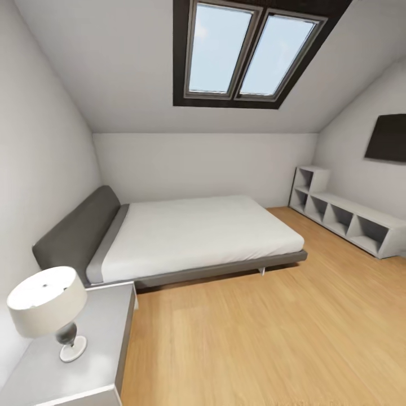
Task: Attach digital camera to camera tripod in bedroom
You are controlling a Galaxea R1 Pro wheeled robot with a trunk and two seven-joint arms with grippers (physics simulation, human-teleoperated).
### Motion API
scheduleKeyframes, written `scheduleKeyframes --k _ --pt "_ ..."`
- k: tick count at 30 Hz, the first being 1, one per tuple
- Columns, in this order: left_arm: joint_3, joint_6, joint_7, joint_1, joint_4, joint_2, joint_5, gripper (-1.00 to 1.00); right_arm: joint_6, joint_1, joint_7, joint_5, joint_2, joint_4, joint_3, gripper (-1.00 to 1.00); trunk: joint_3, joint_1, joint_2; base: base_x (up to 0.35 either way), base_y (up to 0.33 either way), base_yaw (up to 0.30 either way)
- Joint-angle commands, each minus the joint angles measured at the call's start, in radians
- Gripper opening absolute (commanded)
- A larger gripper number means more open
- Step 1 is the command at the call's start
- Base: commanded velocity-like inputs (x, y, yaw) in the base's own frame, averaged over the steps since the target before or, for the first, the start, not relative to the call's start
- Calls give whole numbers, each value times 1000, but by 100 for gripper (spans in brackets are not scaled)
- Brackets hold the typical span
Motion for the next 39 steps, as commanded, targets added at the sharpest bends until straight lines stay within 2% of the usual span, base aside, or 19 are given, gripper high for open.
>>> scheduleKeyframes --k 1,21,31,39 --pt "1 -2 0 1 -1 0 7 100 -2 0 -1 7 0 0 0 100 -1 0 0 0 0 -294" --pt "2 -2 1 1 -1 1 14 100 6 0 13 13 -2 1 5 100 -1 0 0 0 0 -295" --pt "2 -2 1 1 -1 1 14 100 -28 0 12 51 -1 0 5 100 -1 0 0 0 0 -296" --pt "2 -2 1 1 -1 1 13 100 -35 0 11 53 -2 1 4 100 -1 0 0 0 0 -297"
